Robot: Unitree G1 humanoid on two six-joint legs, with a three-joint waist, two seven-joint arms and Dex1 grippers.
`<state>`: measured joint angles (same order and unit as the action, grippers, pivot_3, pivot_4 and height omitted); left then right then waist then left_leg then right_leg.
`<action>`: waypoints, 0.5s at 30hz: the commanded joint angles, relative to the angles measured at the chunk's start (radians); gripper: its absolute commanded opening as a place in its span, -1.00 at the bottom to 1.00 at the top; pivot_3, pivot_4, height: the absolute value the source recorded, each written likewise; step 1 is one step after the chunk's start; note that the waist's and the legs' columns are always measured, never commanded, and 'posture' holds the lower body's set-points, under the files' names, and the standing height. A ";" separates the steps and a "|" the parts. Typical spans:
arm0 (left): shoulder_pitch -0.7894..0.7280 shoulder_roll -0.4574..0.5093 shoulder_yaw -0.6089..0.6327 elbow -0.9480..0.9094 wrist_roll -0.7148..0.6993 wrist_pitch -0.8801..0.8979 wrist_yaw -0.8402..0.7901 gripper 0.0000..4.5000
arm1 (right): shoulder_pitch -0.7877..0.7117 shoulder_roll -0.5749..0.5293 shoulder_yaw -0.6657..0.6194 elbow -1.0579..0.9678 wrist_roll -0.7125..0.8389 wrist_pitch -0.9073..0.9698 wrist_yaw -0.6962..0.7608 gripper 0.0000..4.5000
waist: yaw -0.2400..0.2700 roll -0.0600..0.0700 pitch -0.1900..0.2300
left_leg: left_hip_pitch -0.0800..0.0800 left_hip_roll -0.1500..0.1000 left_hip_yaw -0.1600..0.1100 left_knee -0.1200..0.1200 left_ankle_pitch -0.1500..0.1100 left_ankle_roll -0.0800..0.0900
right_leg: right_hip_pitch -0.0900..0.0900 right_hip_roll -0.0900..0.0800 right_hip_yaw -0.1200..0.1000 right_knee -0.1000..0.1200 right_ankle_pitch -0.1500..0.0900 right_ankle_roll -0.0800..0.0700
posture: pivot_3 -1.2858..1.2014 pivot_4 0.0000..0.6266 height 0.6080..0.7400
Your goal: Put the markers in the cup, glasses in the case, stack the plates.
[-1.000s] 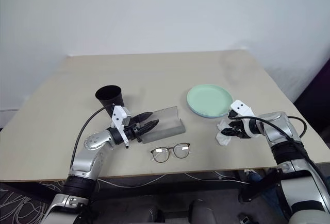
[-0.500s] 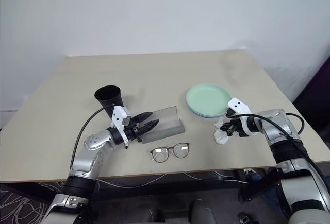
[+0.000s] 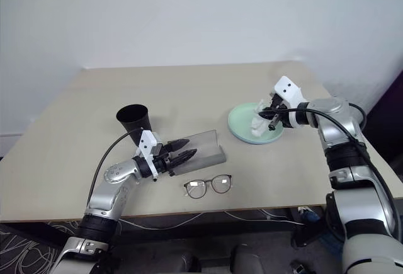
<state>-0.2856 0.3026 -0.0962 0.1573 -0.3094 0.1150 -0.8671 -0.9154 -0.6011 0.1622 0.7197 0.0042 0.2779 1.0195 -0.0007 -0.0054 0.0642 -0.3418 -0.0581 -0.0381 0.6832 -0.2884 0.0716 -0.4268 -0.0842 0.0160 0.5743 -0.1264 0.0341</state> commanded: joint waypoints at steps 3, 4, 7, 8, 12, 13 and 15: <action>-0.012 0.010 0.000 -0.059 -0.007 0.007 -0.013 -0.01 | -0.121 0.054 -0.012 0.251 -0.046 -0.158 -0.084 -0.99 | 0.000 0.000 0.000 | 0.000 -0.001 0.000 -0.002 0.000 0.000 | -0.001 0.000 0.000 0.000 0.001 -0.001 | 0.03 -1.00 1.00; -0.008 0.010 -0.001 -0.064 -0.006 0.010 -0.013 -0.01 | -0.135 0.061 -0.013 0.287 -0.051 -0.178 -0.093 -0.90 | 0.000 0.000 0.000 | 0.000 -0.001 -0.001 -0.003 0.000 0.000 | -0.001 0.000 0.000 0.000 0.001 -0.002 | 0.03 -1.00 1.00; 0.003 0.012 -0.003 -0.080 -0.007 0.016 -0.011 -0.01 | -0.164 0.075 -0.015 0.366 -0.065 -0.218 -0.109 -0.58 | 0.000 0.001 0.000 | 0.000 0.000 -0.001 -0.005 -0.001 -0.001 | -0.002 0.000 0.000 -0.001 0.002 -0.003 | 0.03 -1.00 1.00; 0.009 0.011 -0.005 -0.089 -0.007 0.021 -0.010 -0.01 | -0.169 0.077 -0.017 0.385 -0.067 -0.228 -0.110 -0.43 | 0.000 0.001 0.000 | 0.000 0.000 -0.001 -0.005 -0.001 -0.001 | -0.002 0.000 0.000 -0.001 0.003 -0.004 | 0.03 -1.00 1.00; 0.030 0.013 -0.011 -0.123 -0.009 0.041 -0.009 -0.01 | -0.176 0.077 -0.018 0.418 -0.077 -0.268 -0.116 0.16 | -0.001 0.001 0.000 | 0.000 0.000 -0.001 -0.006 -0.001 -0.001 | -0.002 0.000 0.000 -0.001 0.003 -0.004 | 0.03 -1.00 1.00; 0.033 0.014 -0.011 -0.128 -0.009 0.044 -0.011 -0.01 | -0.175 0.076 -0.020 0.416 -0.078 -0.284 -0.123 0.32 | -0.001 0.002 0.000 | 0.000 0.000 -0.001 -0.006 -0.001 -0.001 | -0.002 0.000 0.000 -0.001 0.002 -0.004 | 0.03 -1.00 1.00; 0.037 0.016 -0.011 -0.134 -0.009 0.049 -0.012 -0.01 | -0.164 0.071 -0.026 0.397 -0.071 -0.304 -0.100 0.61 | -0.001 0.002 0.000 | 0.000 0.000 -0.001 -0.006 -0.001 -0.001 | -0.002 0.000 0.000 -0.001 0.001 -0.002 | 0.03 -1.00 1.00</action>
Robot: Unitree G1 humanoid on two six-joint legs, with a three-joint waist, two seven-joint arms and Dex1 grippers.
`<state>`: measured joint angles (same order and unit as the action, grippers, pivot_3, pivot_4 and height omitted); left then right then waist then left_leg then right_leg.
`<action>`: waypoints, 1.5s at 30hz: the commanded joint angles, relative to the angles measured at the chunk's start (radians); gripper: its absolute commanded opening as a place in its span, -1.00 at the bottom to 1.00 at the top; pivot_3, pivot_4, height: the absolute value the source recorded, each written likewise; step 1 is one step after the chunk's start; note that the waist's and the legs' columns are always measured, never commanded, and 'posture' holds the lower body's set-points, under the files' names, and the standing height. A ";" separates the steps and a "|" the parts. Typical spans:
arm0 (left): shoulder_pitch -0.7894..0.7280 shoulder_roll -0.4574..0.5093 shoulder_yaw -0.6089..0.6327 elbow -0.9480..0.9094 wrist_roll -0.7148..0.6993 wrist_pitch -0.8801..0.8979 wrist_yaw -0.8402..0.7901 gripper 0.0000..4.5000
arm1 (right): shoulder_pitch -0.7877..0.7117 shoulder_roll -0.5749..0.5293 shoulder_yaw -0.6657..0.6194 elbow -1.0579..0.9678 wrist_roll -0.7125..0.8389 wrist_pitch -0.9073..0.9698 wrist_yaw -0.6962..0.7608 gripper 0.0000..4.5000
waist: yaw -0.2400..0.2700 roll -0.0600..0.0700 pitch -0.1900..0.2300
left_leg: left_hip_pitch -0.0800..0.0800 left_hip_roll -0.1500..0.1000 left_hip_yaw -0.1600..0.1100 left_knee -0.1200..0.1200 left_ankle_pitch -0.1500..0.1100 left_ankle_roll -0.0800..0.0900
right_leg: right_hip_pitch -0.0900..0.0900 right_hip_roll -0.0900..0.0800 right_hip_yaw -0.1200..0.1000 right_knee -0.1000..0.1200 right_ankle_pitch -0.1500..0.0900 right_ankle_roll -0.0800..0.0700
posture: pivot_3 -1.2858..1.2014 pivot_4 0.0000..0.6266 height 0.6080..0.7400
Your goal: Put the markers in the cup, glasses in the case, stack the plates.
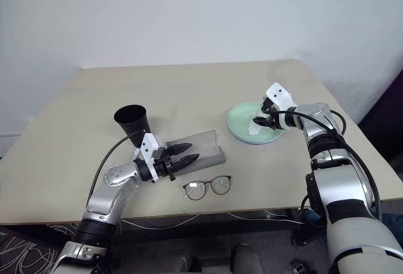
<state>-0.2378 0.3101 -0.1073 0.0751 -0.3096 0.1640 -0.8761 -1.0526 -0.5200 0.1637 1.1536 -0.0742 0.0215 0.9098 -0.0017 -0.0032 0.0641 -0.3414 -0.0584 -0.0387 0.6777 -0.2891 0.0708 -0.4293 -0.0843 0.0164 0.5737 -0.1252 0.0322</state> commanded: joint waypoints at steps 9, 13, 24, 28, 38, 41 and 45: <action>-0.028 0.029 0.003 -0.048 -0.019 0.025 -0.031 -0.01 | 0.210 -0.072 -0.070 -0.425 0.146 -0.052 0.283 0.61 | 0.001 0.001 0.000 | 0.001 0.000 0.000 0.001 0.000 0.000 | 0.001 0.000 0.000 0.000 0.000 0.000 | 0.03 -1.00 1.00; -0.046 0.055 -0.004 -0.049 -0.050 0.075 -0.091 -0.01 | 0.382 -0.129 -0.059 -0.680 0.240 0.067 0.453 0.61 | 0.002 0.001 0.000 | 0.000 0.000 -0.001 0.002 0.000 0.000 | 0.001 0.000 0.000 0.000 0.000 0.000 | 0.03 -1.00 1.00; -0.165 0.152 -0.085 -0.017 -0.088 0.243 -0.325 -0.01 | 0.589 -0.145 -0.044 -0.915 0.323 0.128 0.531 0.61 | 0.001 0.001 0.000 | 0.001 0.004 0.003 0.008 0.000 0.000 | 0.004 0.003 -0.001 0.001 -0.001 0.000 | 0.03 -1.00 1.00; -0.248 0.184 -0.178 0.056 -0.020 0.231 -0.431 -0.01 | 0.597 -0.121 -0.033 -0.896 0.317 0.101 0.513 0.61 | 0.001 0.000 0.000 | 0.001 0.003 0.003 0.009 0.000 0.000 | 0.003 0.003 0.000 0.001 -0.001 0.000 | 0.03 -1.00 1.00; -0.431 0.133 -0.303 0.316 0.106 0.145 -0.554 -0.01 | 0.594 -0.087 -0.033 -0.866 0.300 0.050 0.455 0.61 | 0.001 0.000 0.000 | 0.000 0.003 0.002 0.008 0.000 0.001 | 0.002 0.003 0.000 0.001 -0.001 0.001 | 0.03 -1.00 1.00; -0.476 0.102 -0.330 0.398 0.156 0.092 -0.565 -0.01 | 0.610 -0.079 -0.034 -0.880 0.304 0.048 0.430 0.61 | 0.002 0.000 0.000 | 0.000 0.003 0.002 0.008 0.000 0.001 | 0.003 0.003 0.000 0.001 -0.001 0.001 | 0.03 -1.00 1.00; -0.507 0.074 -0.347 0.450 0.188 0.063 -0.593 -0.01 | 0.619 -0.072 -0.036 -0.893 0.309 0.050 0.403 0.61 | 0.002 0.000 0.000 | -0.001 0.003 0.002 0.008 0.000 0.001 | 0.002 0.003 0.000 0.001 -0.001 0.001 | 0.03 -1.00 1.00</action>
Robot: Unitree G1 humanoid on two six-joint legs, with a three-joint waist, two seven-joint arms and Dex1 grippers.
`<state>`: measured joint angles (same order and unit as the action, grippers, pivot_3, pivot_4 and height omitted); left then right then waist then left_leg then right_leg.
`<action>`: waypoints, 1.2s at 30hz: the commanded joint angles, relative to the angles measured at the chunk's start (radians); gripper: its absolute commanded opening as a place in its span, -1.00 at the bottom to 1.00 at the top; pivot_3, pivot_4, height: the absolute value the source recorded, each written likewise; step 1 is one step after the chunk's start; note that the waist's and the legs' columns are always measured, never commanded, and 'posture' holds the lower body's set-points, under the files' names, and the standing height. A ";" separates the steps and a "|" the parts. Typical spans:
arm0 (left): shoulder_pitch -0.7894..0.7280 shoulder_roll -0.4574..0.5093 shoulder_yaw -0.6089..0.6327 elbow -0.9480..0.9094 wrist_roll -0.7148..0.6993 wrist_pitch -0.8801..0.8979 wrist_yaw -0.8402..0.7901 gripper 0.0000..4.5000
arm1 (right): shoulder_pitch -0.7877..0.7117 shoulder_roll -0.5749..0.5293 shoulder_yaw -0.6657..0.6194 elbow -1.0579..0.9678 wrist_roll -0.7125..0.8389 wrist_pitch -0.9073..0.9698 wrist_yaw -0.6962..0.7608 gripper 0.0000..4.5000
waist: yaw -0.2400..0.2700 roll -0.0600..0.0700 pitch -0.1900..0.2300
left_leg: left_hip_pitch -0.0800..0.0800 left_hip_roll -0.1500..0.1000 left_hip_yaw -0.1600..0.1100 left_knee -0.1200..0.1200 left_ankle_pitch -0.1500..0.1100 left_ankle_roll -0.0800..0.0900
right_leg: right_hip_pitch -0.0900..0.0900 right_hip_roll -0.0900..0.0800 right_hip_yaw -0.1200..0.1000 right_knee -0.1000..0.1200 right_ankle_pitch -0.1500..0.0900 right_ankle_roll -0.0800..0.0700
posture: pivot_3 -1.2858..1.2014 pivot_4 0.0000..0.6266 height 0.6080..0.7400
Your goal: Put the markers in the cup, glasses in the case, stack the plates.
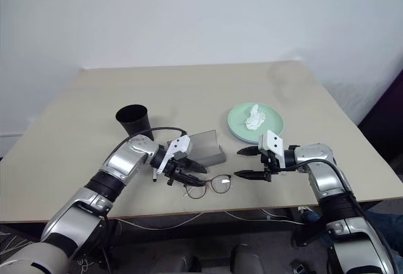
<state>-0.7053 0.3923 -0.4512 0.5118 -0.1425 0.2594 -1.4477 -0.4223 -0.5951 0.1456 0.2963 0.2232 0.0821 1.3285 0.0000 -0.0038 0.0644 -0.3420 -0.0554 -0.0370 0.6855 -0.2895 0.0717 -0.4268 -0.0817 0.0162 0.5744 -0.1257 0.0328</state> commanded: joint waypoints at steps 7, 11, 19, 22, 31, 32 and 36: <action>-0.069 -0.054 -0.016 0.099 0.075 -0.084 -0.032 -0.01 | 0.009 0.008 -0.018 -0.050 0.013 -0.011 -0.047 0.61 | 0.000 0.000 0.000 | 0.000 0.000 0.000 0.000 0.000 0.000 | 0.000 0.000 0.000 0.000 0.000 0.000 | 0.03 -1.00 1.00; -0.074 -0.066 -0.010 0.123 0.095 -0.104 -0.035 -0.18 | 0.017 0.010 -0.016 -0.056 0.013 -0.011 -0.059 0.62 | 0.000 0.000 0.000 | 0.000 0.000 0.000 0.000 0.000 0.001 | 0.000 0.000 0.000 0.000 0.000 0.000 | 0.03 -1.00 1.00; -0.073 -0.078 0.007 0.130 0.101 -0.102 -0.040 -0.98 | 0.014 0.012 -0.012 -0.042 0.007 -0.019 -0.070 0.62 | 0.000 0.000 0.000 | 0.001 0.000 0.001 0.001 0.000 0.001 | 0.001 0.000 0.000 0.000 0.000 0.000 | 0.03 -1.00 1.00; -0.071 -0.079 0.017 0.127 0.095 -0.096 -0.037 -0.98 | 0.008 0.014 -0.010 -0.034 0.003 -0.022 -0.073 0.62 | 0.000 0.000 0.000 | 0.001 0.000 0.000 0.002 0.000 0.001 | 0.001 0.000 0.000 0.000 0.000 0.000 | 0.03 -1.00 1.00; -0.068 -0.086 0.079 0.088 0.024 -0.036 -0.040 -0.98 | -0.005 0.016 -0.008 -0.017 -0.010 -0.035 -0.079 0.62 | 0.000 0.000 0.000 | 0.000 0.000 0.000 0.002 0.000 0.001 | 0.001 0.000 0.000 0.000 0.000 0.001 | 0.03 -1.00 1.00; -0.071 -0.090 0.098 0.074 0.002 -0.011 -0.040 -0.98 | -0.006 0.016 -0.009 -0.017 -0.011 -0.035 -0.079 0.62 | 0.000 0.000 0.000 | 0.000 0.000 0.000 0.002 0.000 0.001 | 0.001 0.000 0.000 0.000 0.000 0.001 | 0.03 -1.00 1.00; -0.073 -0.082 0.149 0.000 -0.054 0.054 -0.044 -0.98 | -0.013 0.013 -0.011 0.001 -0.021 -0.042 -0.087 0.62 | -0.001 0.000 0.000 | 0.000 0.000 0.000 0.002 0.000 0.001 | 0.001 0.000 0.000 0.000 0.001 0.001 | 0.03 -1.00 1.00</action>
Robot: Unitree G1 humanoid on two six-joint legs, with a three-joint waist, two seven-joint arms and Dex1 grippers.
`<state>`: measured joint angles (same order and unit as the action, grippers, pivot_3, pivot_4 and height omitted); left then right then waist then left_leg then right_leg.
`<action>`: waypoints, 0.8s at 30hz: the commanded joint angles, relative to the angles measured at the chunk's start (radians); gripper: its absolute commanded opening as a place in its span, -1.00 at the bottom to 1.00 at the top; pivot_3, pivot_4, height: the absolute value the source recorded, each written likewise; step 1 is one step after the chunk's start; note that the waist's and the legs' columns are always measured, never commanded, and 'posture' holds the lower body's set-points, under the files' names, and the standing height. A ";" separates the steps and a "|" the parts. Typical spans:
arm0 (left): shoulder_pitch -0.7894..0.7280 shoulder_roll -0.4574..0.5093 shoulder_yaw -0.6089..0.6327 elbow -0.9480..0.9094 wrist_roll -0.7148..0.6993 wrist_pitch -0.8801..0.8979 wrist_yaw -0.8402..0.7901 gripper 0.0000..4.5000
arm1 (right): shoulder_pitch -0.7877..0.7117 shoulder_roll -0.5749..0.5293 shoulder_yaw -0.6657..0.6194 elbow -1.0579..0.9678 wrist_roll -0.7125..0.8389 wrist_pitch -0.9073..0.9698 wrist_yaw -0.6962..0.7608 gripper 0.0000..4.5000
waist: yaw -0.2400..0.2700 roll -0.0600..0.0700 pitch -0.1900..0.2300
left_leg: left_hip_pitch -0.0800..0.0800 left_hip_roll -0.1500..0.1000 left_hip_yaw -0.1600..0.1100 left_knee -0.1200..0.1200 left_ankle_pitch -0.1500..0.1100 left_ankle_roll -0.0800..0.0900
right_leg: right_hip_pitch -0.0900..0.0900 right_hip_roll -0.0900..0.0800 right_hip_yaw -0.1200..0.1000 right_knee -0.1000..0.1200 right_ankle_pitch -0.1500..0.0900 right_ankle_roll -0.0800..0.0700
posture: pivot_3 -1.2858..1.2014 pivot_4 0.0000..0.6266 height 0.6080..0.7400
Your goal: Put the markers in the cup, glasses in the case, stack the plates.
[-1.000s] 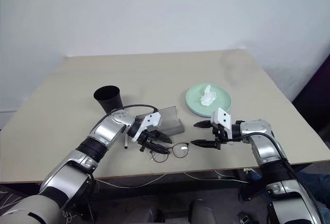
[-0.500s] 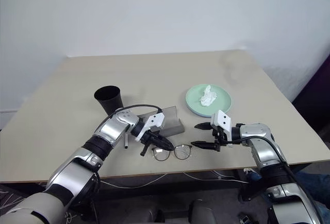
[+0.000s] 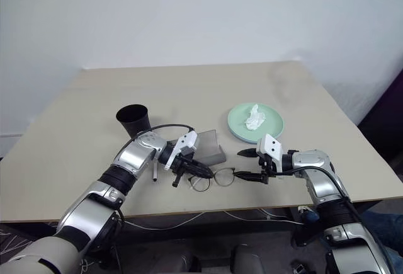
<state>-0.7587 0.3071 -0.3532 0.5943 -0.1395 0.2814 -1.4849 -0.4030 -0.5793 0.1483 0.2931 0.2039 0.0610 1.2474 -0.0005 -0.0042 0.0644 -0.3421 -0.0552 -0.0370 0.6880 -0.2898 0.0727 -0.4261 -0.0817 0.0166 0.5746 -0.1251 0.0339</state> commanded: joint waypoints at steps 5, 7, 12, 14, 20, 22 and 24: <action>-0.012 0.035 0.085 -0.161 -0.088 0.062 -0.002 -0.98 | -0.077 -0.002 -0.037 0.073 -0.007 -0.046 -0.034 0.62 | 0.000 0.000 0.000 | 0.000 0.000 0.000 0.000 0.000 0.000 | 0.000 0.001 0.000 0.000 0.000 0.000 | 0.03 -1.00 1.00; -0.019 0.043 0.105 -0.171 -0.098 0.067 0.011 -0.98 | -0.093 -0.006 -0.039 0.098 -0.006 -0.055 -0.031 0.62 | 0.000 0.000 0.000 | 0.000 0.000 0.000 0.000 0.000 0.000 | 0.000 0.000 0.000 0.000 0.000 0.000 | 0.03 -1.00 1.00; -0.069 0.055 0.156 -0.111 -0.085 0.017 0.078 -0.98 | -0.102 -0.008 -0.034 0.120 -0.007 -0.070 -0.016 0.62 | 0.000 0.000 0.000 | 0.000 0.000 0.000 0.000 0.000 0.000 | 0.000 0.000 0.000 0.000 0.000 0.000 | 0.03 -1.00 1.00; -0.102 0.063 0.166 -0.052 -0.058 -0.037 0.117 -0.98 | -0.099 -0.006 -0.030 0.117 -0.008 -0.073 -0.013 0.62 | 0.000 0.000 0.000 | 0.000 0.000 0.000 0.000 0.000 0.000 | 0.000 0.000 0.000 0.000 0.000 0.000 | 0.03 -1.00 1.00; -0.169 0.081 0.127 0.145 0.060 -0.216 0.196 -0.98 | -0.079 -0.004 -0.015 0.078 0.002 -0.054 0.019 0.62 | 0.000 0.000 0.000 | 0.000 -0.001 0.000 -0.001 0.000 0.000 | 0.000 0.000 0.001 0.000 0.000 0.000 | 0.03 -1.00 1.00; -0.176 0.079 0.108 0.191 0.089 -0.249 0.192 -0.98 | -0.072 -0.007 -0.015 0.069 0.002 -0.051 0.027 0.62 | 0.000 0.000 0.000 | 0.000 -0.001 0.000 -0.001 0.000 0.000 | 0.000 0.000 0.000 0.000 0.001 0.000 | 0.03 -1.00 1.00; -0.178 0.076 0.091 0.222 0.111 -0.268 0.176 -0.98 | -0.070 -0.005 -0.018 0.065 0.001 -0.049 0.028 0.62 | 0.000 0.000 0.000 | 0.000 -0.001 -0.001 -0.001 0.000 0.000 | 0.000 0.000 0.000 0.000 0.001 0.000 | 0.03 -1.00 1.00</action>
<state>-0.9068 0.3794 -0.2589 0.8164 -0.0451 0.0439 -1.2987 -0.4602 -0.5773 0.1440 0.3957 0.1874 0.0149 1.2689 -0.0005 -0.0040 0.0644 -0.3423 -0.0563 -0.0375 0.6870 -0.2901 0.0727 -0.4264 -0.0813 0.0171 0.5748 -0.1246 0.0342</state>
